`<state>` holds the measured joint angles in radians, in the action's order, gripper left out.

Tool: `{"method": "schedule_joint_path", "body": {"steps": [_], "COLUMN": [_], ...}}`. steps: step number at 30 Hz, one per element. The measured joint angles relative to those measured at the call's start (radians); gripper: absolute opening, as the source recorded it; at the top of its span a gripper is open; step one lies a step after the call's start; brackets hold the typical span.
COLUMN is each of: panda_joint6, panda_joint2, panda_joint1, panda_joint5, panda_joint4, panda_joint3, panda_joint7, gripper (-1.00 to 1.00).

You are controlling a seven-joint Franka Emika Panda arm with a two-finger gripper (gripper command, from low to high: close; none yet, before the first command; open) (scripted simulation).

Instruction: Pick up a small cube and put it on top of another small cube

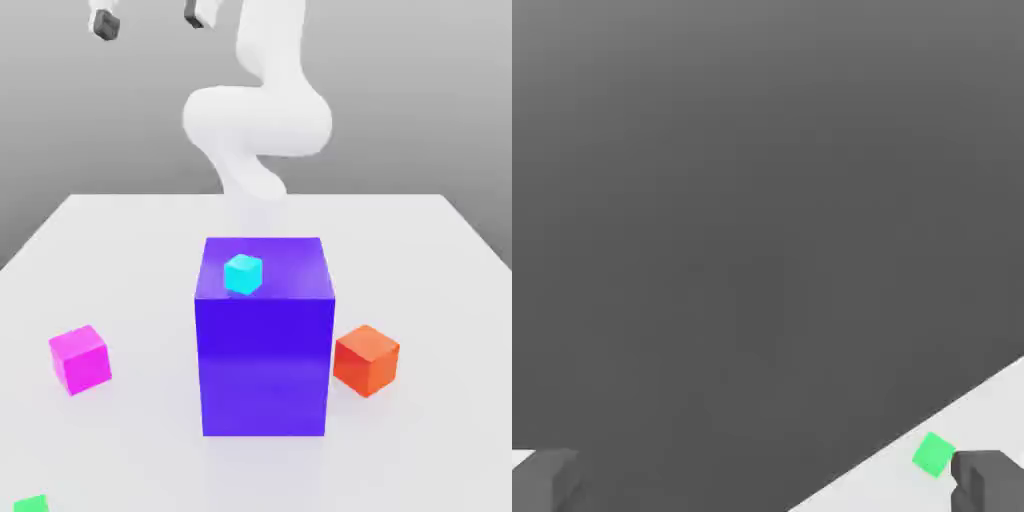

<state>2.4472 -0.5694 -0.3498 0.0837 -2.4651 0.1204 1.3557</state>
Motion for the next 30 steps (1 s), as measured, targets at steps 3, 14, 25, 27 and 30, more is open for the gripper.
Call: {"method": "schedule_joint_path", "body": {"steps": [3, 14, 25, 27, 30], "panda_joint6": [0.000, 0.087, 0.259, 0.306, 0.391], "panda_joint2": [0.000, 0.104, 0.389, 0.467, 0.595], "panda_joint1": [0.000, -0.193, -0.475, -0.508, -0.526], "panda_joint5": [0.000, 0.028, 0.002, -0.029, -0.071], "panda_joint4": [0.000, -0.135, -0.312, -0.331, -0.332], "panda_joint3": [0.000, 0.033, 0.016, -0.007, -0.037], "panda_joint7": [0.000, 0.334, 0.923, 1.014, 1.096], "gripper": [0.00, 0.00, 0.00, 0.00, 0.00]}}
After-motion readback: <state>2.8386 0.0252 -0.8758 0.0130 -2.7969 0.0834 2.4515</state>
